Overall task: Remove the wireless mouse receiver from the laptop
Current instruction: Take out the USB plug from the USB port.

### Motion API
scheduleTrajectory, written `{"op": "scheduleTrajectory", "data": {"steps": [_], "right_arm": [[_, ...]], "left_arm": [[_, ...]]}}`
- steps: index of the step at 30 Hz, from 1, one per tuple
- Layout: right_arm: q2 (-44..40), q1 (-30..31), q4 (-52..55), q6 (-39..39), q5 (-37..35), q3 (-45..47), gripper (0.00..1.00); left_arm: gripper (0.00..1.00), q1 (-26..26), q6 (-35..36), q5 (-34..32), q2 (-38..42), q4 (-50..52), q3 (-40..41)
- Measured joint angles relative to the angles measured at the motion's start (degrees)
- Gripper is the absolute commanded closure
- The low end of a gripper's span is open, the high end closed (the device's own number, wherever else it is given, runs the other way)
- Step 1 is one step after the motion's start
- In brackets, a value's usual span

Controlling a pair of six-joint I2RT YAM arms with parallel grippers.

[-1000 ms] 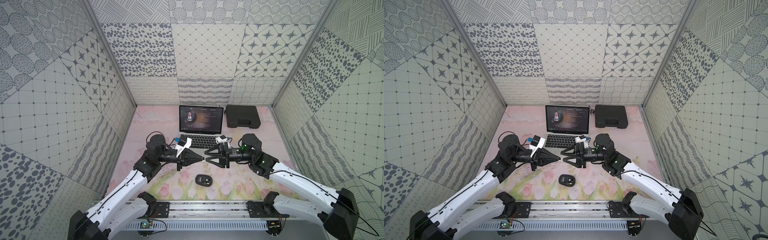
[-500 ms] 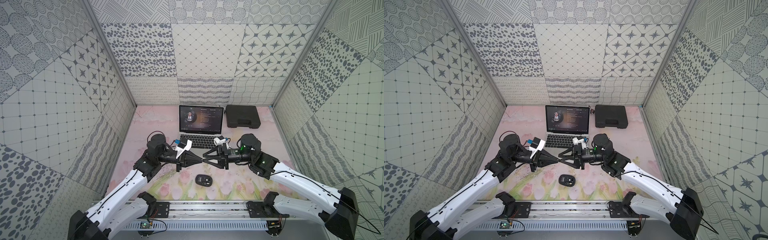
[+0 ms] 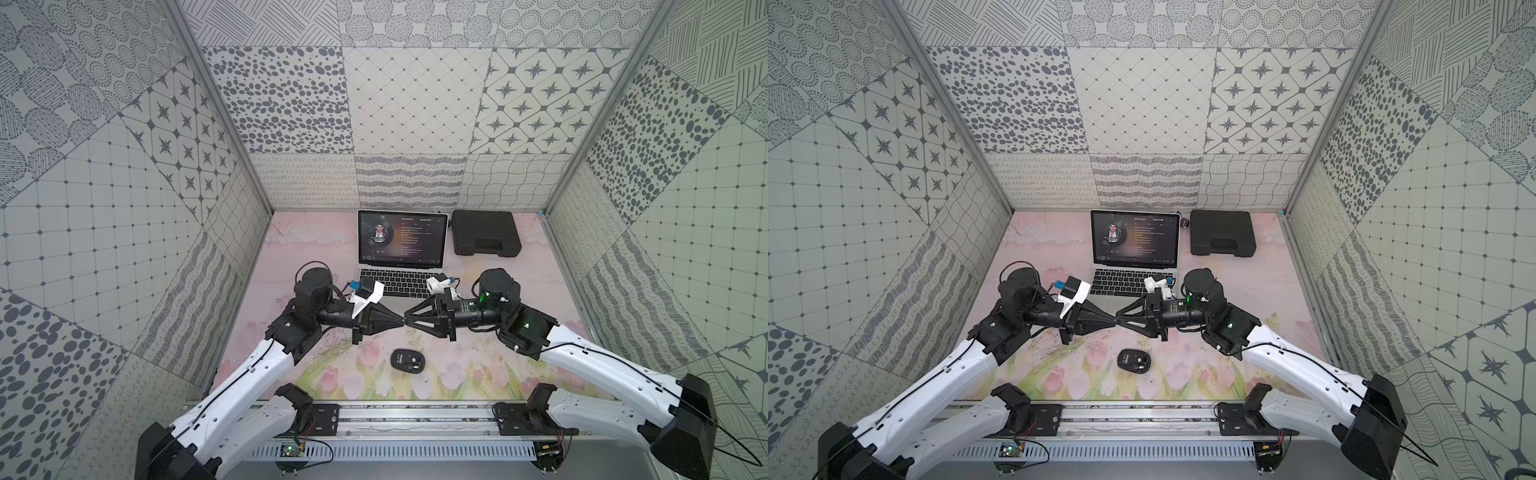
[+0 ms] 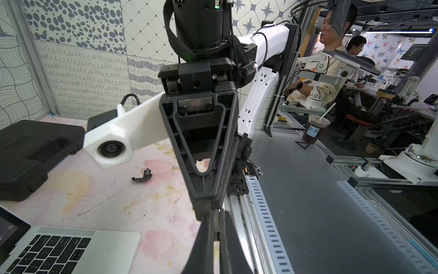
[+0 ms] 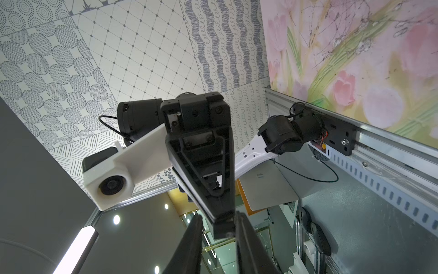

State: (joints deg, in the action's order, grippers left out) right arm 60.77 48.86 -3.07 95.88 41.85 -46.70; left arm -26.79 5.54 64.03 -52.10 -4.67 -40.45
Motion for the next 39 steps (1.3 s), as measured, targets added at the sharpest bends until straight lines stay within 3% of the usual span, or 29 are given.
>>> {"op": "scheduleTrajectory", "data": {"steps": [9,23,24,26,29,31,39], "right_arm": [[0.15,0.57,-1.05,0.85,-0.96,0.59,0.76],[0.81,0.79,-1.88,1.25,-1.62,1.16,0.91],[0.81,0.79,-1.92,1.25,-1.68,1.22,0.91],[0.79,0.81,-2.16,1.25,-1.92,1.29,0.93],[0.79,0.44,-2.71,1.22,-2.97,1.44,0.96],[0.68,-0.28,-2.69,1.18,-2.93,1.84,0.97],[-2.78,-8.04,5.53,-3.96,-1.73,2.23,1.00]], "left_arm": [[1.00,0.00,0.46,-0.11,0.00,0.63,-0.20],[1.00,0.00,1.25,-0.66,0.11,2.36,-0.31],[0.96,0.00,1.27,-0.79,0.11,2.75,-0.46],[0.58,0.00,1.57,-0.92,0.09,3.23,-0.70],[0.33,-0.04,1.68,-0.85,0.17,3.91,-0.92],[0.01,-0.04,1.86,-1.75,0.46,4.17,-0.94],[0.01,0.02,0.63,-8.44,5.20,5.77,-0.66]]}}
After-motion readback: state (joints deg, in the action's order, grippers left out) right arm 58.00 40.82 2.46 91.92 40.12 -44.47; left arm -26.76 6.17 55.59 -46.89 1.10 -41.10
